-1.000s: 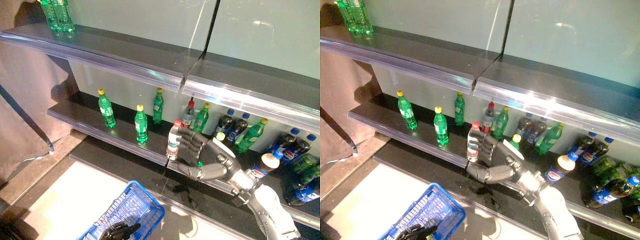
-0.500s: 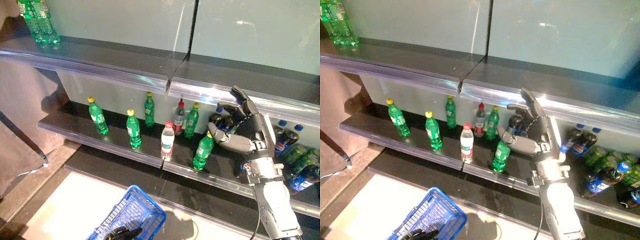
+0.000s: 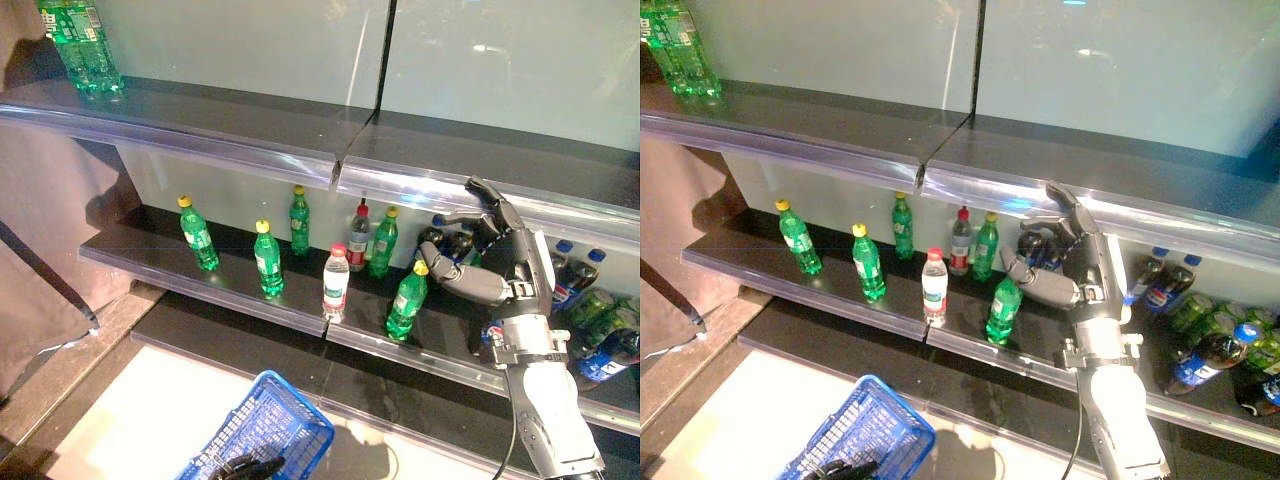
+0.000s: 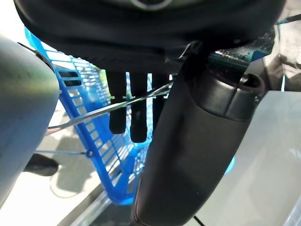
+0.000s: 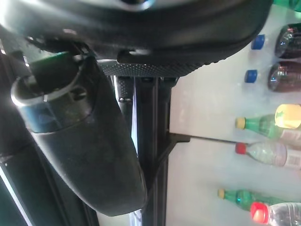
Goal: Pick up the drink and place into the basket.
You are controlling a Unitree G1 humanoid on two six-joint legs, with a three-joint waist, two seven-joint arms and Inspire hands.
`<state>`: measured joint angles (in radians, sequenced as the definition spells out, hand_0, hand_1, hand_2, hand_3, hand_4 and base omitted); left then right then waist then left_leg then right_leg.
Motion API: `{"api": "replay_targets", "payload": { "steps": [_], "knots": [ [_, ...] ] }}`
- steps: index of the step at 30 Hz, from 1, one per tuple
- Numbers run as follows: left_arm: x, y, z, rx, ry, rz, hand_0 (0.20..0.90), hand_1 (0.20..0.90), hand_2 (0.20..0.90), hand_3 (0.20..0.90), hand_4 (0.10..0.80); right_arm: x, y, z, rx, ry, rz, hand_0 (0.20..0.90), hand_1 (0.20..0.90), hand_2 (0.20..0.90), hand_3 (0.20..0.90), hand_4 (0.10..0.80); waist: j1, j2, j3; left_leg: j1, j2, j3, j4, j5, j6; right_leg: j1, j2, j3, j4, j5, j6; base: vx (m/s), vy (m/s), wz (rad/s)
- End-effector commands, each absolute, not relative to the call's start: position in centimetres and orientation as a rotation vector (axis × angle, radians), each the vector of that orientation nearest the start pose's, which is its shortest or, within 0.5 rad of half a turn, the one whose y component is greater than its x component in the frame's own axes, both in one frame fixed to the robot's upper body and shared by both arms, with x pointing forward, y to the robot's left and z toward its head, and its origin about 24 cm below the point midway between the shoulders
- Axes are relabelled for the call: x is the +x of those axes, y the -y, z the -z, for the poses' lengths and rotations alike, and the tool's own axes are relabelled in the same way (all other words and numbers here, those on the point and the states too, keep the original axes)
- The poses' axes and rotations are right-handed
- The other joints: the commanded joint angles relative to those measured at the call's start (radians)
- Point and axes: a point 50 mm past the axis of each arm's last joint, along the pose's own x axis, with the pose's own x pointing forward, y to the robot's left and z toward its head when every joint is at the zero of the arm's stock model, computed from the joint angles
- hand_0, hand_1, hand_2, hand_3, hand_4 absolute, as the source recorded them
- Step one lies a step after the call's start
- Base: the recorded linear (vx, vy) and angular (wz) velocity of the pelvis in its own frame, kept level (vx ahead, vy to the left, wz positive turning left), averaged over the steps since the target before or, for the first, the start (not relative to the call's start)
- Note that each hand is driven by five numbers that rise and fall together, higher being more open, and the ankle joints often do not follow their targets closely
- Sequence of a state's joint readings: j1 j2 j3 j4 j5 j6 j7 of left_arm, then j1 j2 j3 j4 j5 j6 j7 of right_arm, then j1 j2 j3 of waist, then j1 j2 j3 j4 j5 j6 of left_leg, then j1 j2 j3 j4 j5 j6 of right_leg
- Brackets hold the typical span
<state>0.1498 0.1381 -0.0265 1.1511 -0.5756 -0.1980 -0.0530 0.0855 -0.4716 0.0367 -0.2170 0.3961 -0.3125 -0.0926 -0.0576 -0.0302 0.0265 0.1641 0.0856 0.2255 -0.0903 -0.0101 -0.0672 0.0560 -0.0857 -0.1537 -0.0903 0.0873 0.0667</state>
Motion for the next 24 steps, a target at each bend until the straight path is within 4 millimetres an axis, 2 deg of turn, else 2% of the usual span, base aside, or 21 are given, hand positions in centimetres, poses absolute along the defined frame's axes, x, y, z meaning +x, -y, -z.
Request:
{"api": "replay_targets", "payload": {
  "steps": [1,5,14,24],
  "knots": [
    [6.1,-23.2,15.6,-0.211,-0.969,-0.385,0.3,0.3,0.3,0.2,0.1,23.9,21.3,-12.7,-0.05,0.407,-0.134,0.9,0.9,0.9,0.9,0.8,0.03,-0.007,0.084,-0.063,-0.064,-0.045,0.053,-0.042,0.049,0.027,-0.003,-0.052,0.071,-0.094,0.007,0.0,0.0,0.0],
    [6.5,-23.6,15.4,-0.208,-0.955,-0.383,0.3,0.3,0.3,0.2,0.1,23.6,19.7,-12.1,-0.013,0.35,-0.362,0.9,0.9,0.9,0.9,0.8,0.035,-0.016,0.088,-0.064,-0.062,-0.045,0.058,-0.041,0.048,0.026,-0.004,-0.057,0.079,-0.097,0.009,-0.005,-0.002,-0.02],
    [5.9,-24.7,15.2,-0.173,-0.966,-0.366,0.3,0.3,0.3,0.2,0.1,22.9,19.1,-11.0,-0.083,0.259,-0.638,0.9,0.9,0.9,0.9,0.8,0.044,-0.038,0.071,-0.056,-0.052,-0.049,0.066,-0.04,0.04,0.043,0.006,-0.071,0.088,-0.11,0.006,0.013,-0.044,0.01],
    [5.8,-25.1,15.1,-0.165,-0.969,-0.36,0.3,0.3,0.3,0.2,0.1,23.0,20.3,-10.4,-0.114,0.219,-0.568,0.9,0.9,0.9,0.9,0.8,0.035,-0.04,0.062,-0.052,-0.041,-0.047,0.06,-0.031,0.03,0.049,0.015,-0.069,0.081,-0.108,0.007,-0.005,-0.022,0.05]
  ]
}}
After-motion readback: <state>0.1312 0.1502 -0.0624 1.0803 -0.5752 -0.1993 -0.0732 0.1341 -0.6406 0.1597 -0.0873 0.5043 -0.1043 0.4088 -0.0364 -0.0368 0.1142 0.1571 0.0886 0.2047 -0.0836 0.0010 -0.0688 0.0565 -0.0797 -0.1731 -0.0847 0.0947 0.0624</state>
